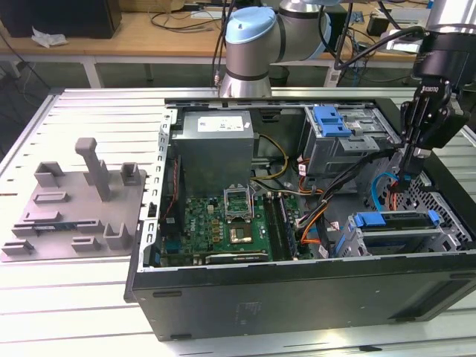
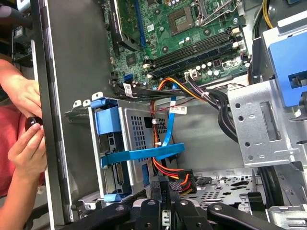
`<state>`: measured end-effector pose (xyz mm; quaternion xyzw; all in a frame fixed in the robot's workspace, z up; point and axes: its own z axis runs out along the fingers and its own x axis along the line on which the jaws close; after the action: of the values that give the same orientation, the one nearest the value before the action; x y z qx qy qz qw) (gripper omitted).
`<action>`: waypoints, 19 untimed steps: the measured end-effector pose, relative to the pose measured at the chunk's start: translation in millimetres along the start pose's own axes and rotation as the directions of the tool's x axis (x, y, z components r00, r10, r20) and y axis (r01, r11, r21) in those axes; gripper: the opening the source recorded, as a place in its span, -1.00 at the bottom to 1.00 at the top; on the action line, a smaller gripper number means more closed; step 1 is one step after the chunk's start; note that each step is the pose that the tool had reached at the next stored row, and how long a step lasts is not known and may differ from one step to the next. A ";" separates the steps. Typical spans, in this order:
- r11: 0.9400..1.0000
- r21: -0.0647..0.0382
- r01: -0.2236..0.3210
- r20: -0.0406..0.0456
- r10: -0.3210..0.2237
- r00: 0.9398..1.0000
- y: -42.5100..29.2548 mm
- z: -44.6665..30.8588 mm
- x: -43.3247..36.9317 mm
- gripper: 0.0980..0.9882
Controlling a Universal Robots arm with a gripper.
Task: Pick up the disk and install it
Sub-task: 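Insert the first disk wire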
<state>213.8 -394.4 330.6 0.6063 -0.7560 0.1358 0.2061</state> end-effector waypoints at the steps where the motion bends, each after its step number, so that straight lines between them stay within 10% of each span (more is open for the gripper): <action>1: 1.000 0.000 0.000 0.000 0.000 1.000 0.0 0.0 0.0 -0.84; 13: 1.000 0.000 0.000 0.002 0.000 1.000 3.9 -0.7 2.2 -0.84; 19: 1.000 0.001 0.001 0.025 -0.001 1.000 6.0 -1.1 15.1 -0.84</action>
<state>205.5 -405.5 339.0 0.6083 -0.7582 0.1285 0.1967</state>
